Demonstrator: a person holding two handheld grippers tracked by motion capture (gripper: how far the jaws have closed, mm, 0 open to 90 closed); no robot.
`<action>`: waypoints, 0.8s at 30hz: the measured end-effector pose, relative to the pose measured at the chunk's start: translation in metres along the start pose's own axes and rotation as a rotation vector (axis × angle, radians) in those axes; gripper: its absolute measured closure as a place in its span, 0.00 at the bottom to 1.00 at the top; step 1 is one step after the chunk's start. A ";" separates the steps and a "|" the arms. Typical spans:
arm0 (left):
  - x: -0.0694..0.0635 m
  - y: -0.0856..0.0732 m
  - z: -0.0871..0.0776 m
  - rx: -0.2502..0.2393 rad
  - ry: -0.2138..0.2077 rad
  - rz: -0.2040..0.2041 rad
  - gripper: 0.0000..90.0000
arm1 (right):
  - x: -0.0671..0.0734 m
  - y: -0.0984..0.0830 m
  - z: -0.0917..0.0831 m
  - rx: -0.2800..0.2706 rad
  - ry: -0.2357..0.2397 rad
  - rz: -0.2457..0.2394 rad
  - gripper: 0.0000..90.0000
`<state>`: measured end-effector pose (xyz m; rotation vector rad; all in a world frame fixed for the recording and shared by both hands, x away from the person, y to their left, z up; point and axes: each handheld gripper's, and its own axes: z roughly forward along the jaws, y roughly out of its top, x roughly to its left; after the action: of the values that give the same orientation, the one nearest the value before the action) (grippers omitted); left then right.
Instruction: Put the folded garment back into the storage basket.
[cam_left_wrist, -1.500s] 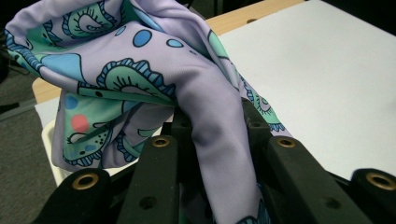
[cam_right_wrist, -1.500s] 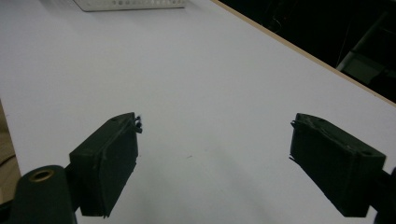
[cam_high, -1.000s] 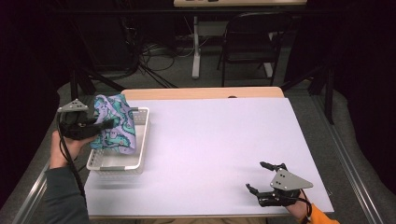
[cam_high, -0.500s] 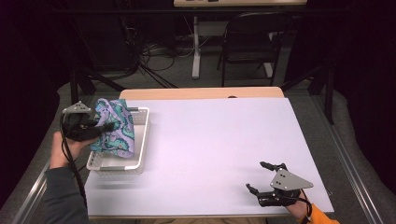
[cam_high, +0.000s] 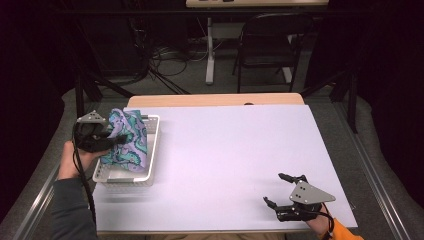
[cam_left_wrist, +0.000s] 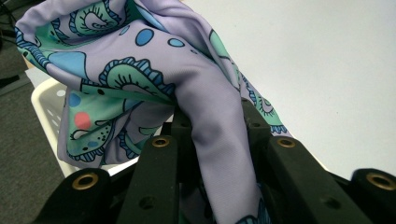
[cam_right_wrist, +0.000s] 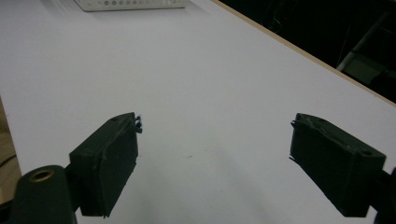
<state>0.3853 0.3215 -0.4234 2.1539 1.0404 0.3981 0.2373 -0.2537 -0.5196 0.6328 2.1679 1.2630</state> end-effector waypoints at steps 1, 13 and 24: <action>-0.001 0.000 0.001 0.002 0.003 0.002 0.82 | 0.000 0.000 0.000 -0.001 0.000 -0.002 0.16; -0.003 0.001 0.011 0.039 -0.010 0.023 0.82 | 0.000 0.000 0.000 -0.001 -0.002 0.003 0.16; -0.005 0.001 0.022 0.079 -0.020 0.039 0.82 | 0.000 0.000 0.000 0.000 -0.002 0.003 0.16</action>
<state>0.3945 0.3065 -0.4384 2.2464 1.0202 0.3586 0.2372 -0.2539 -0.5191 0.6368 2.1662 1.2632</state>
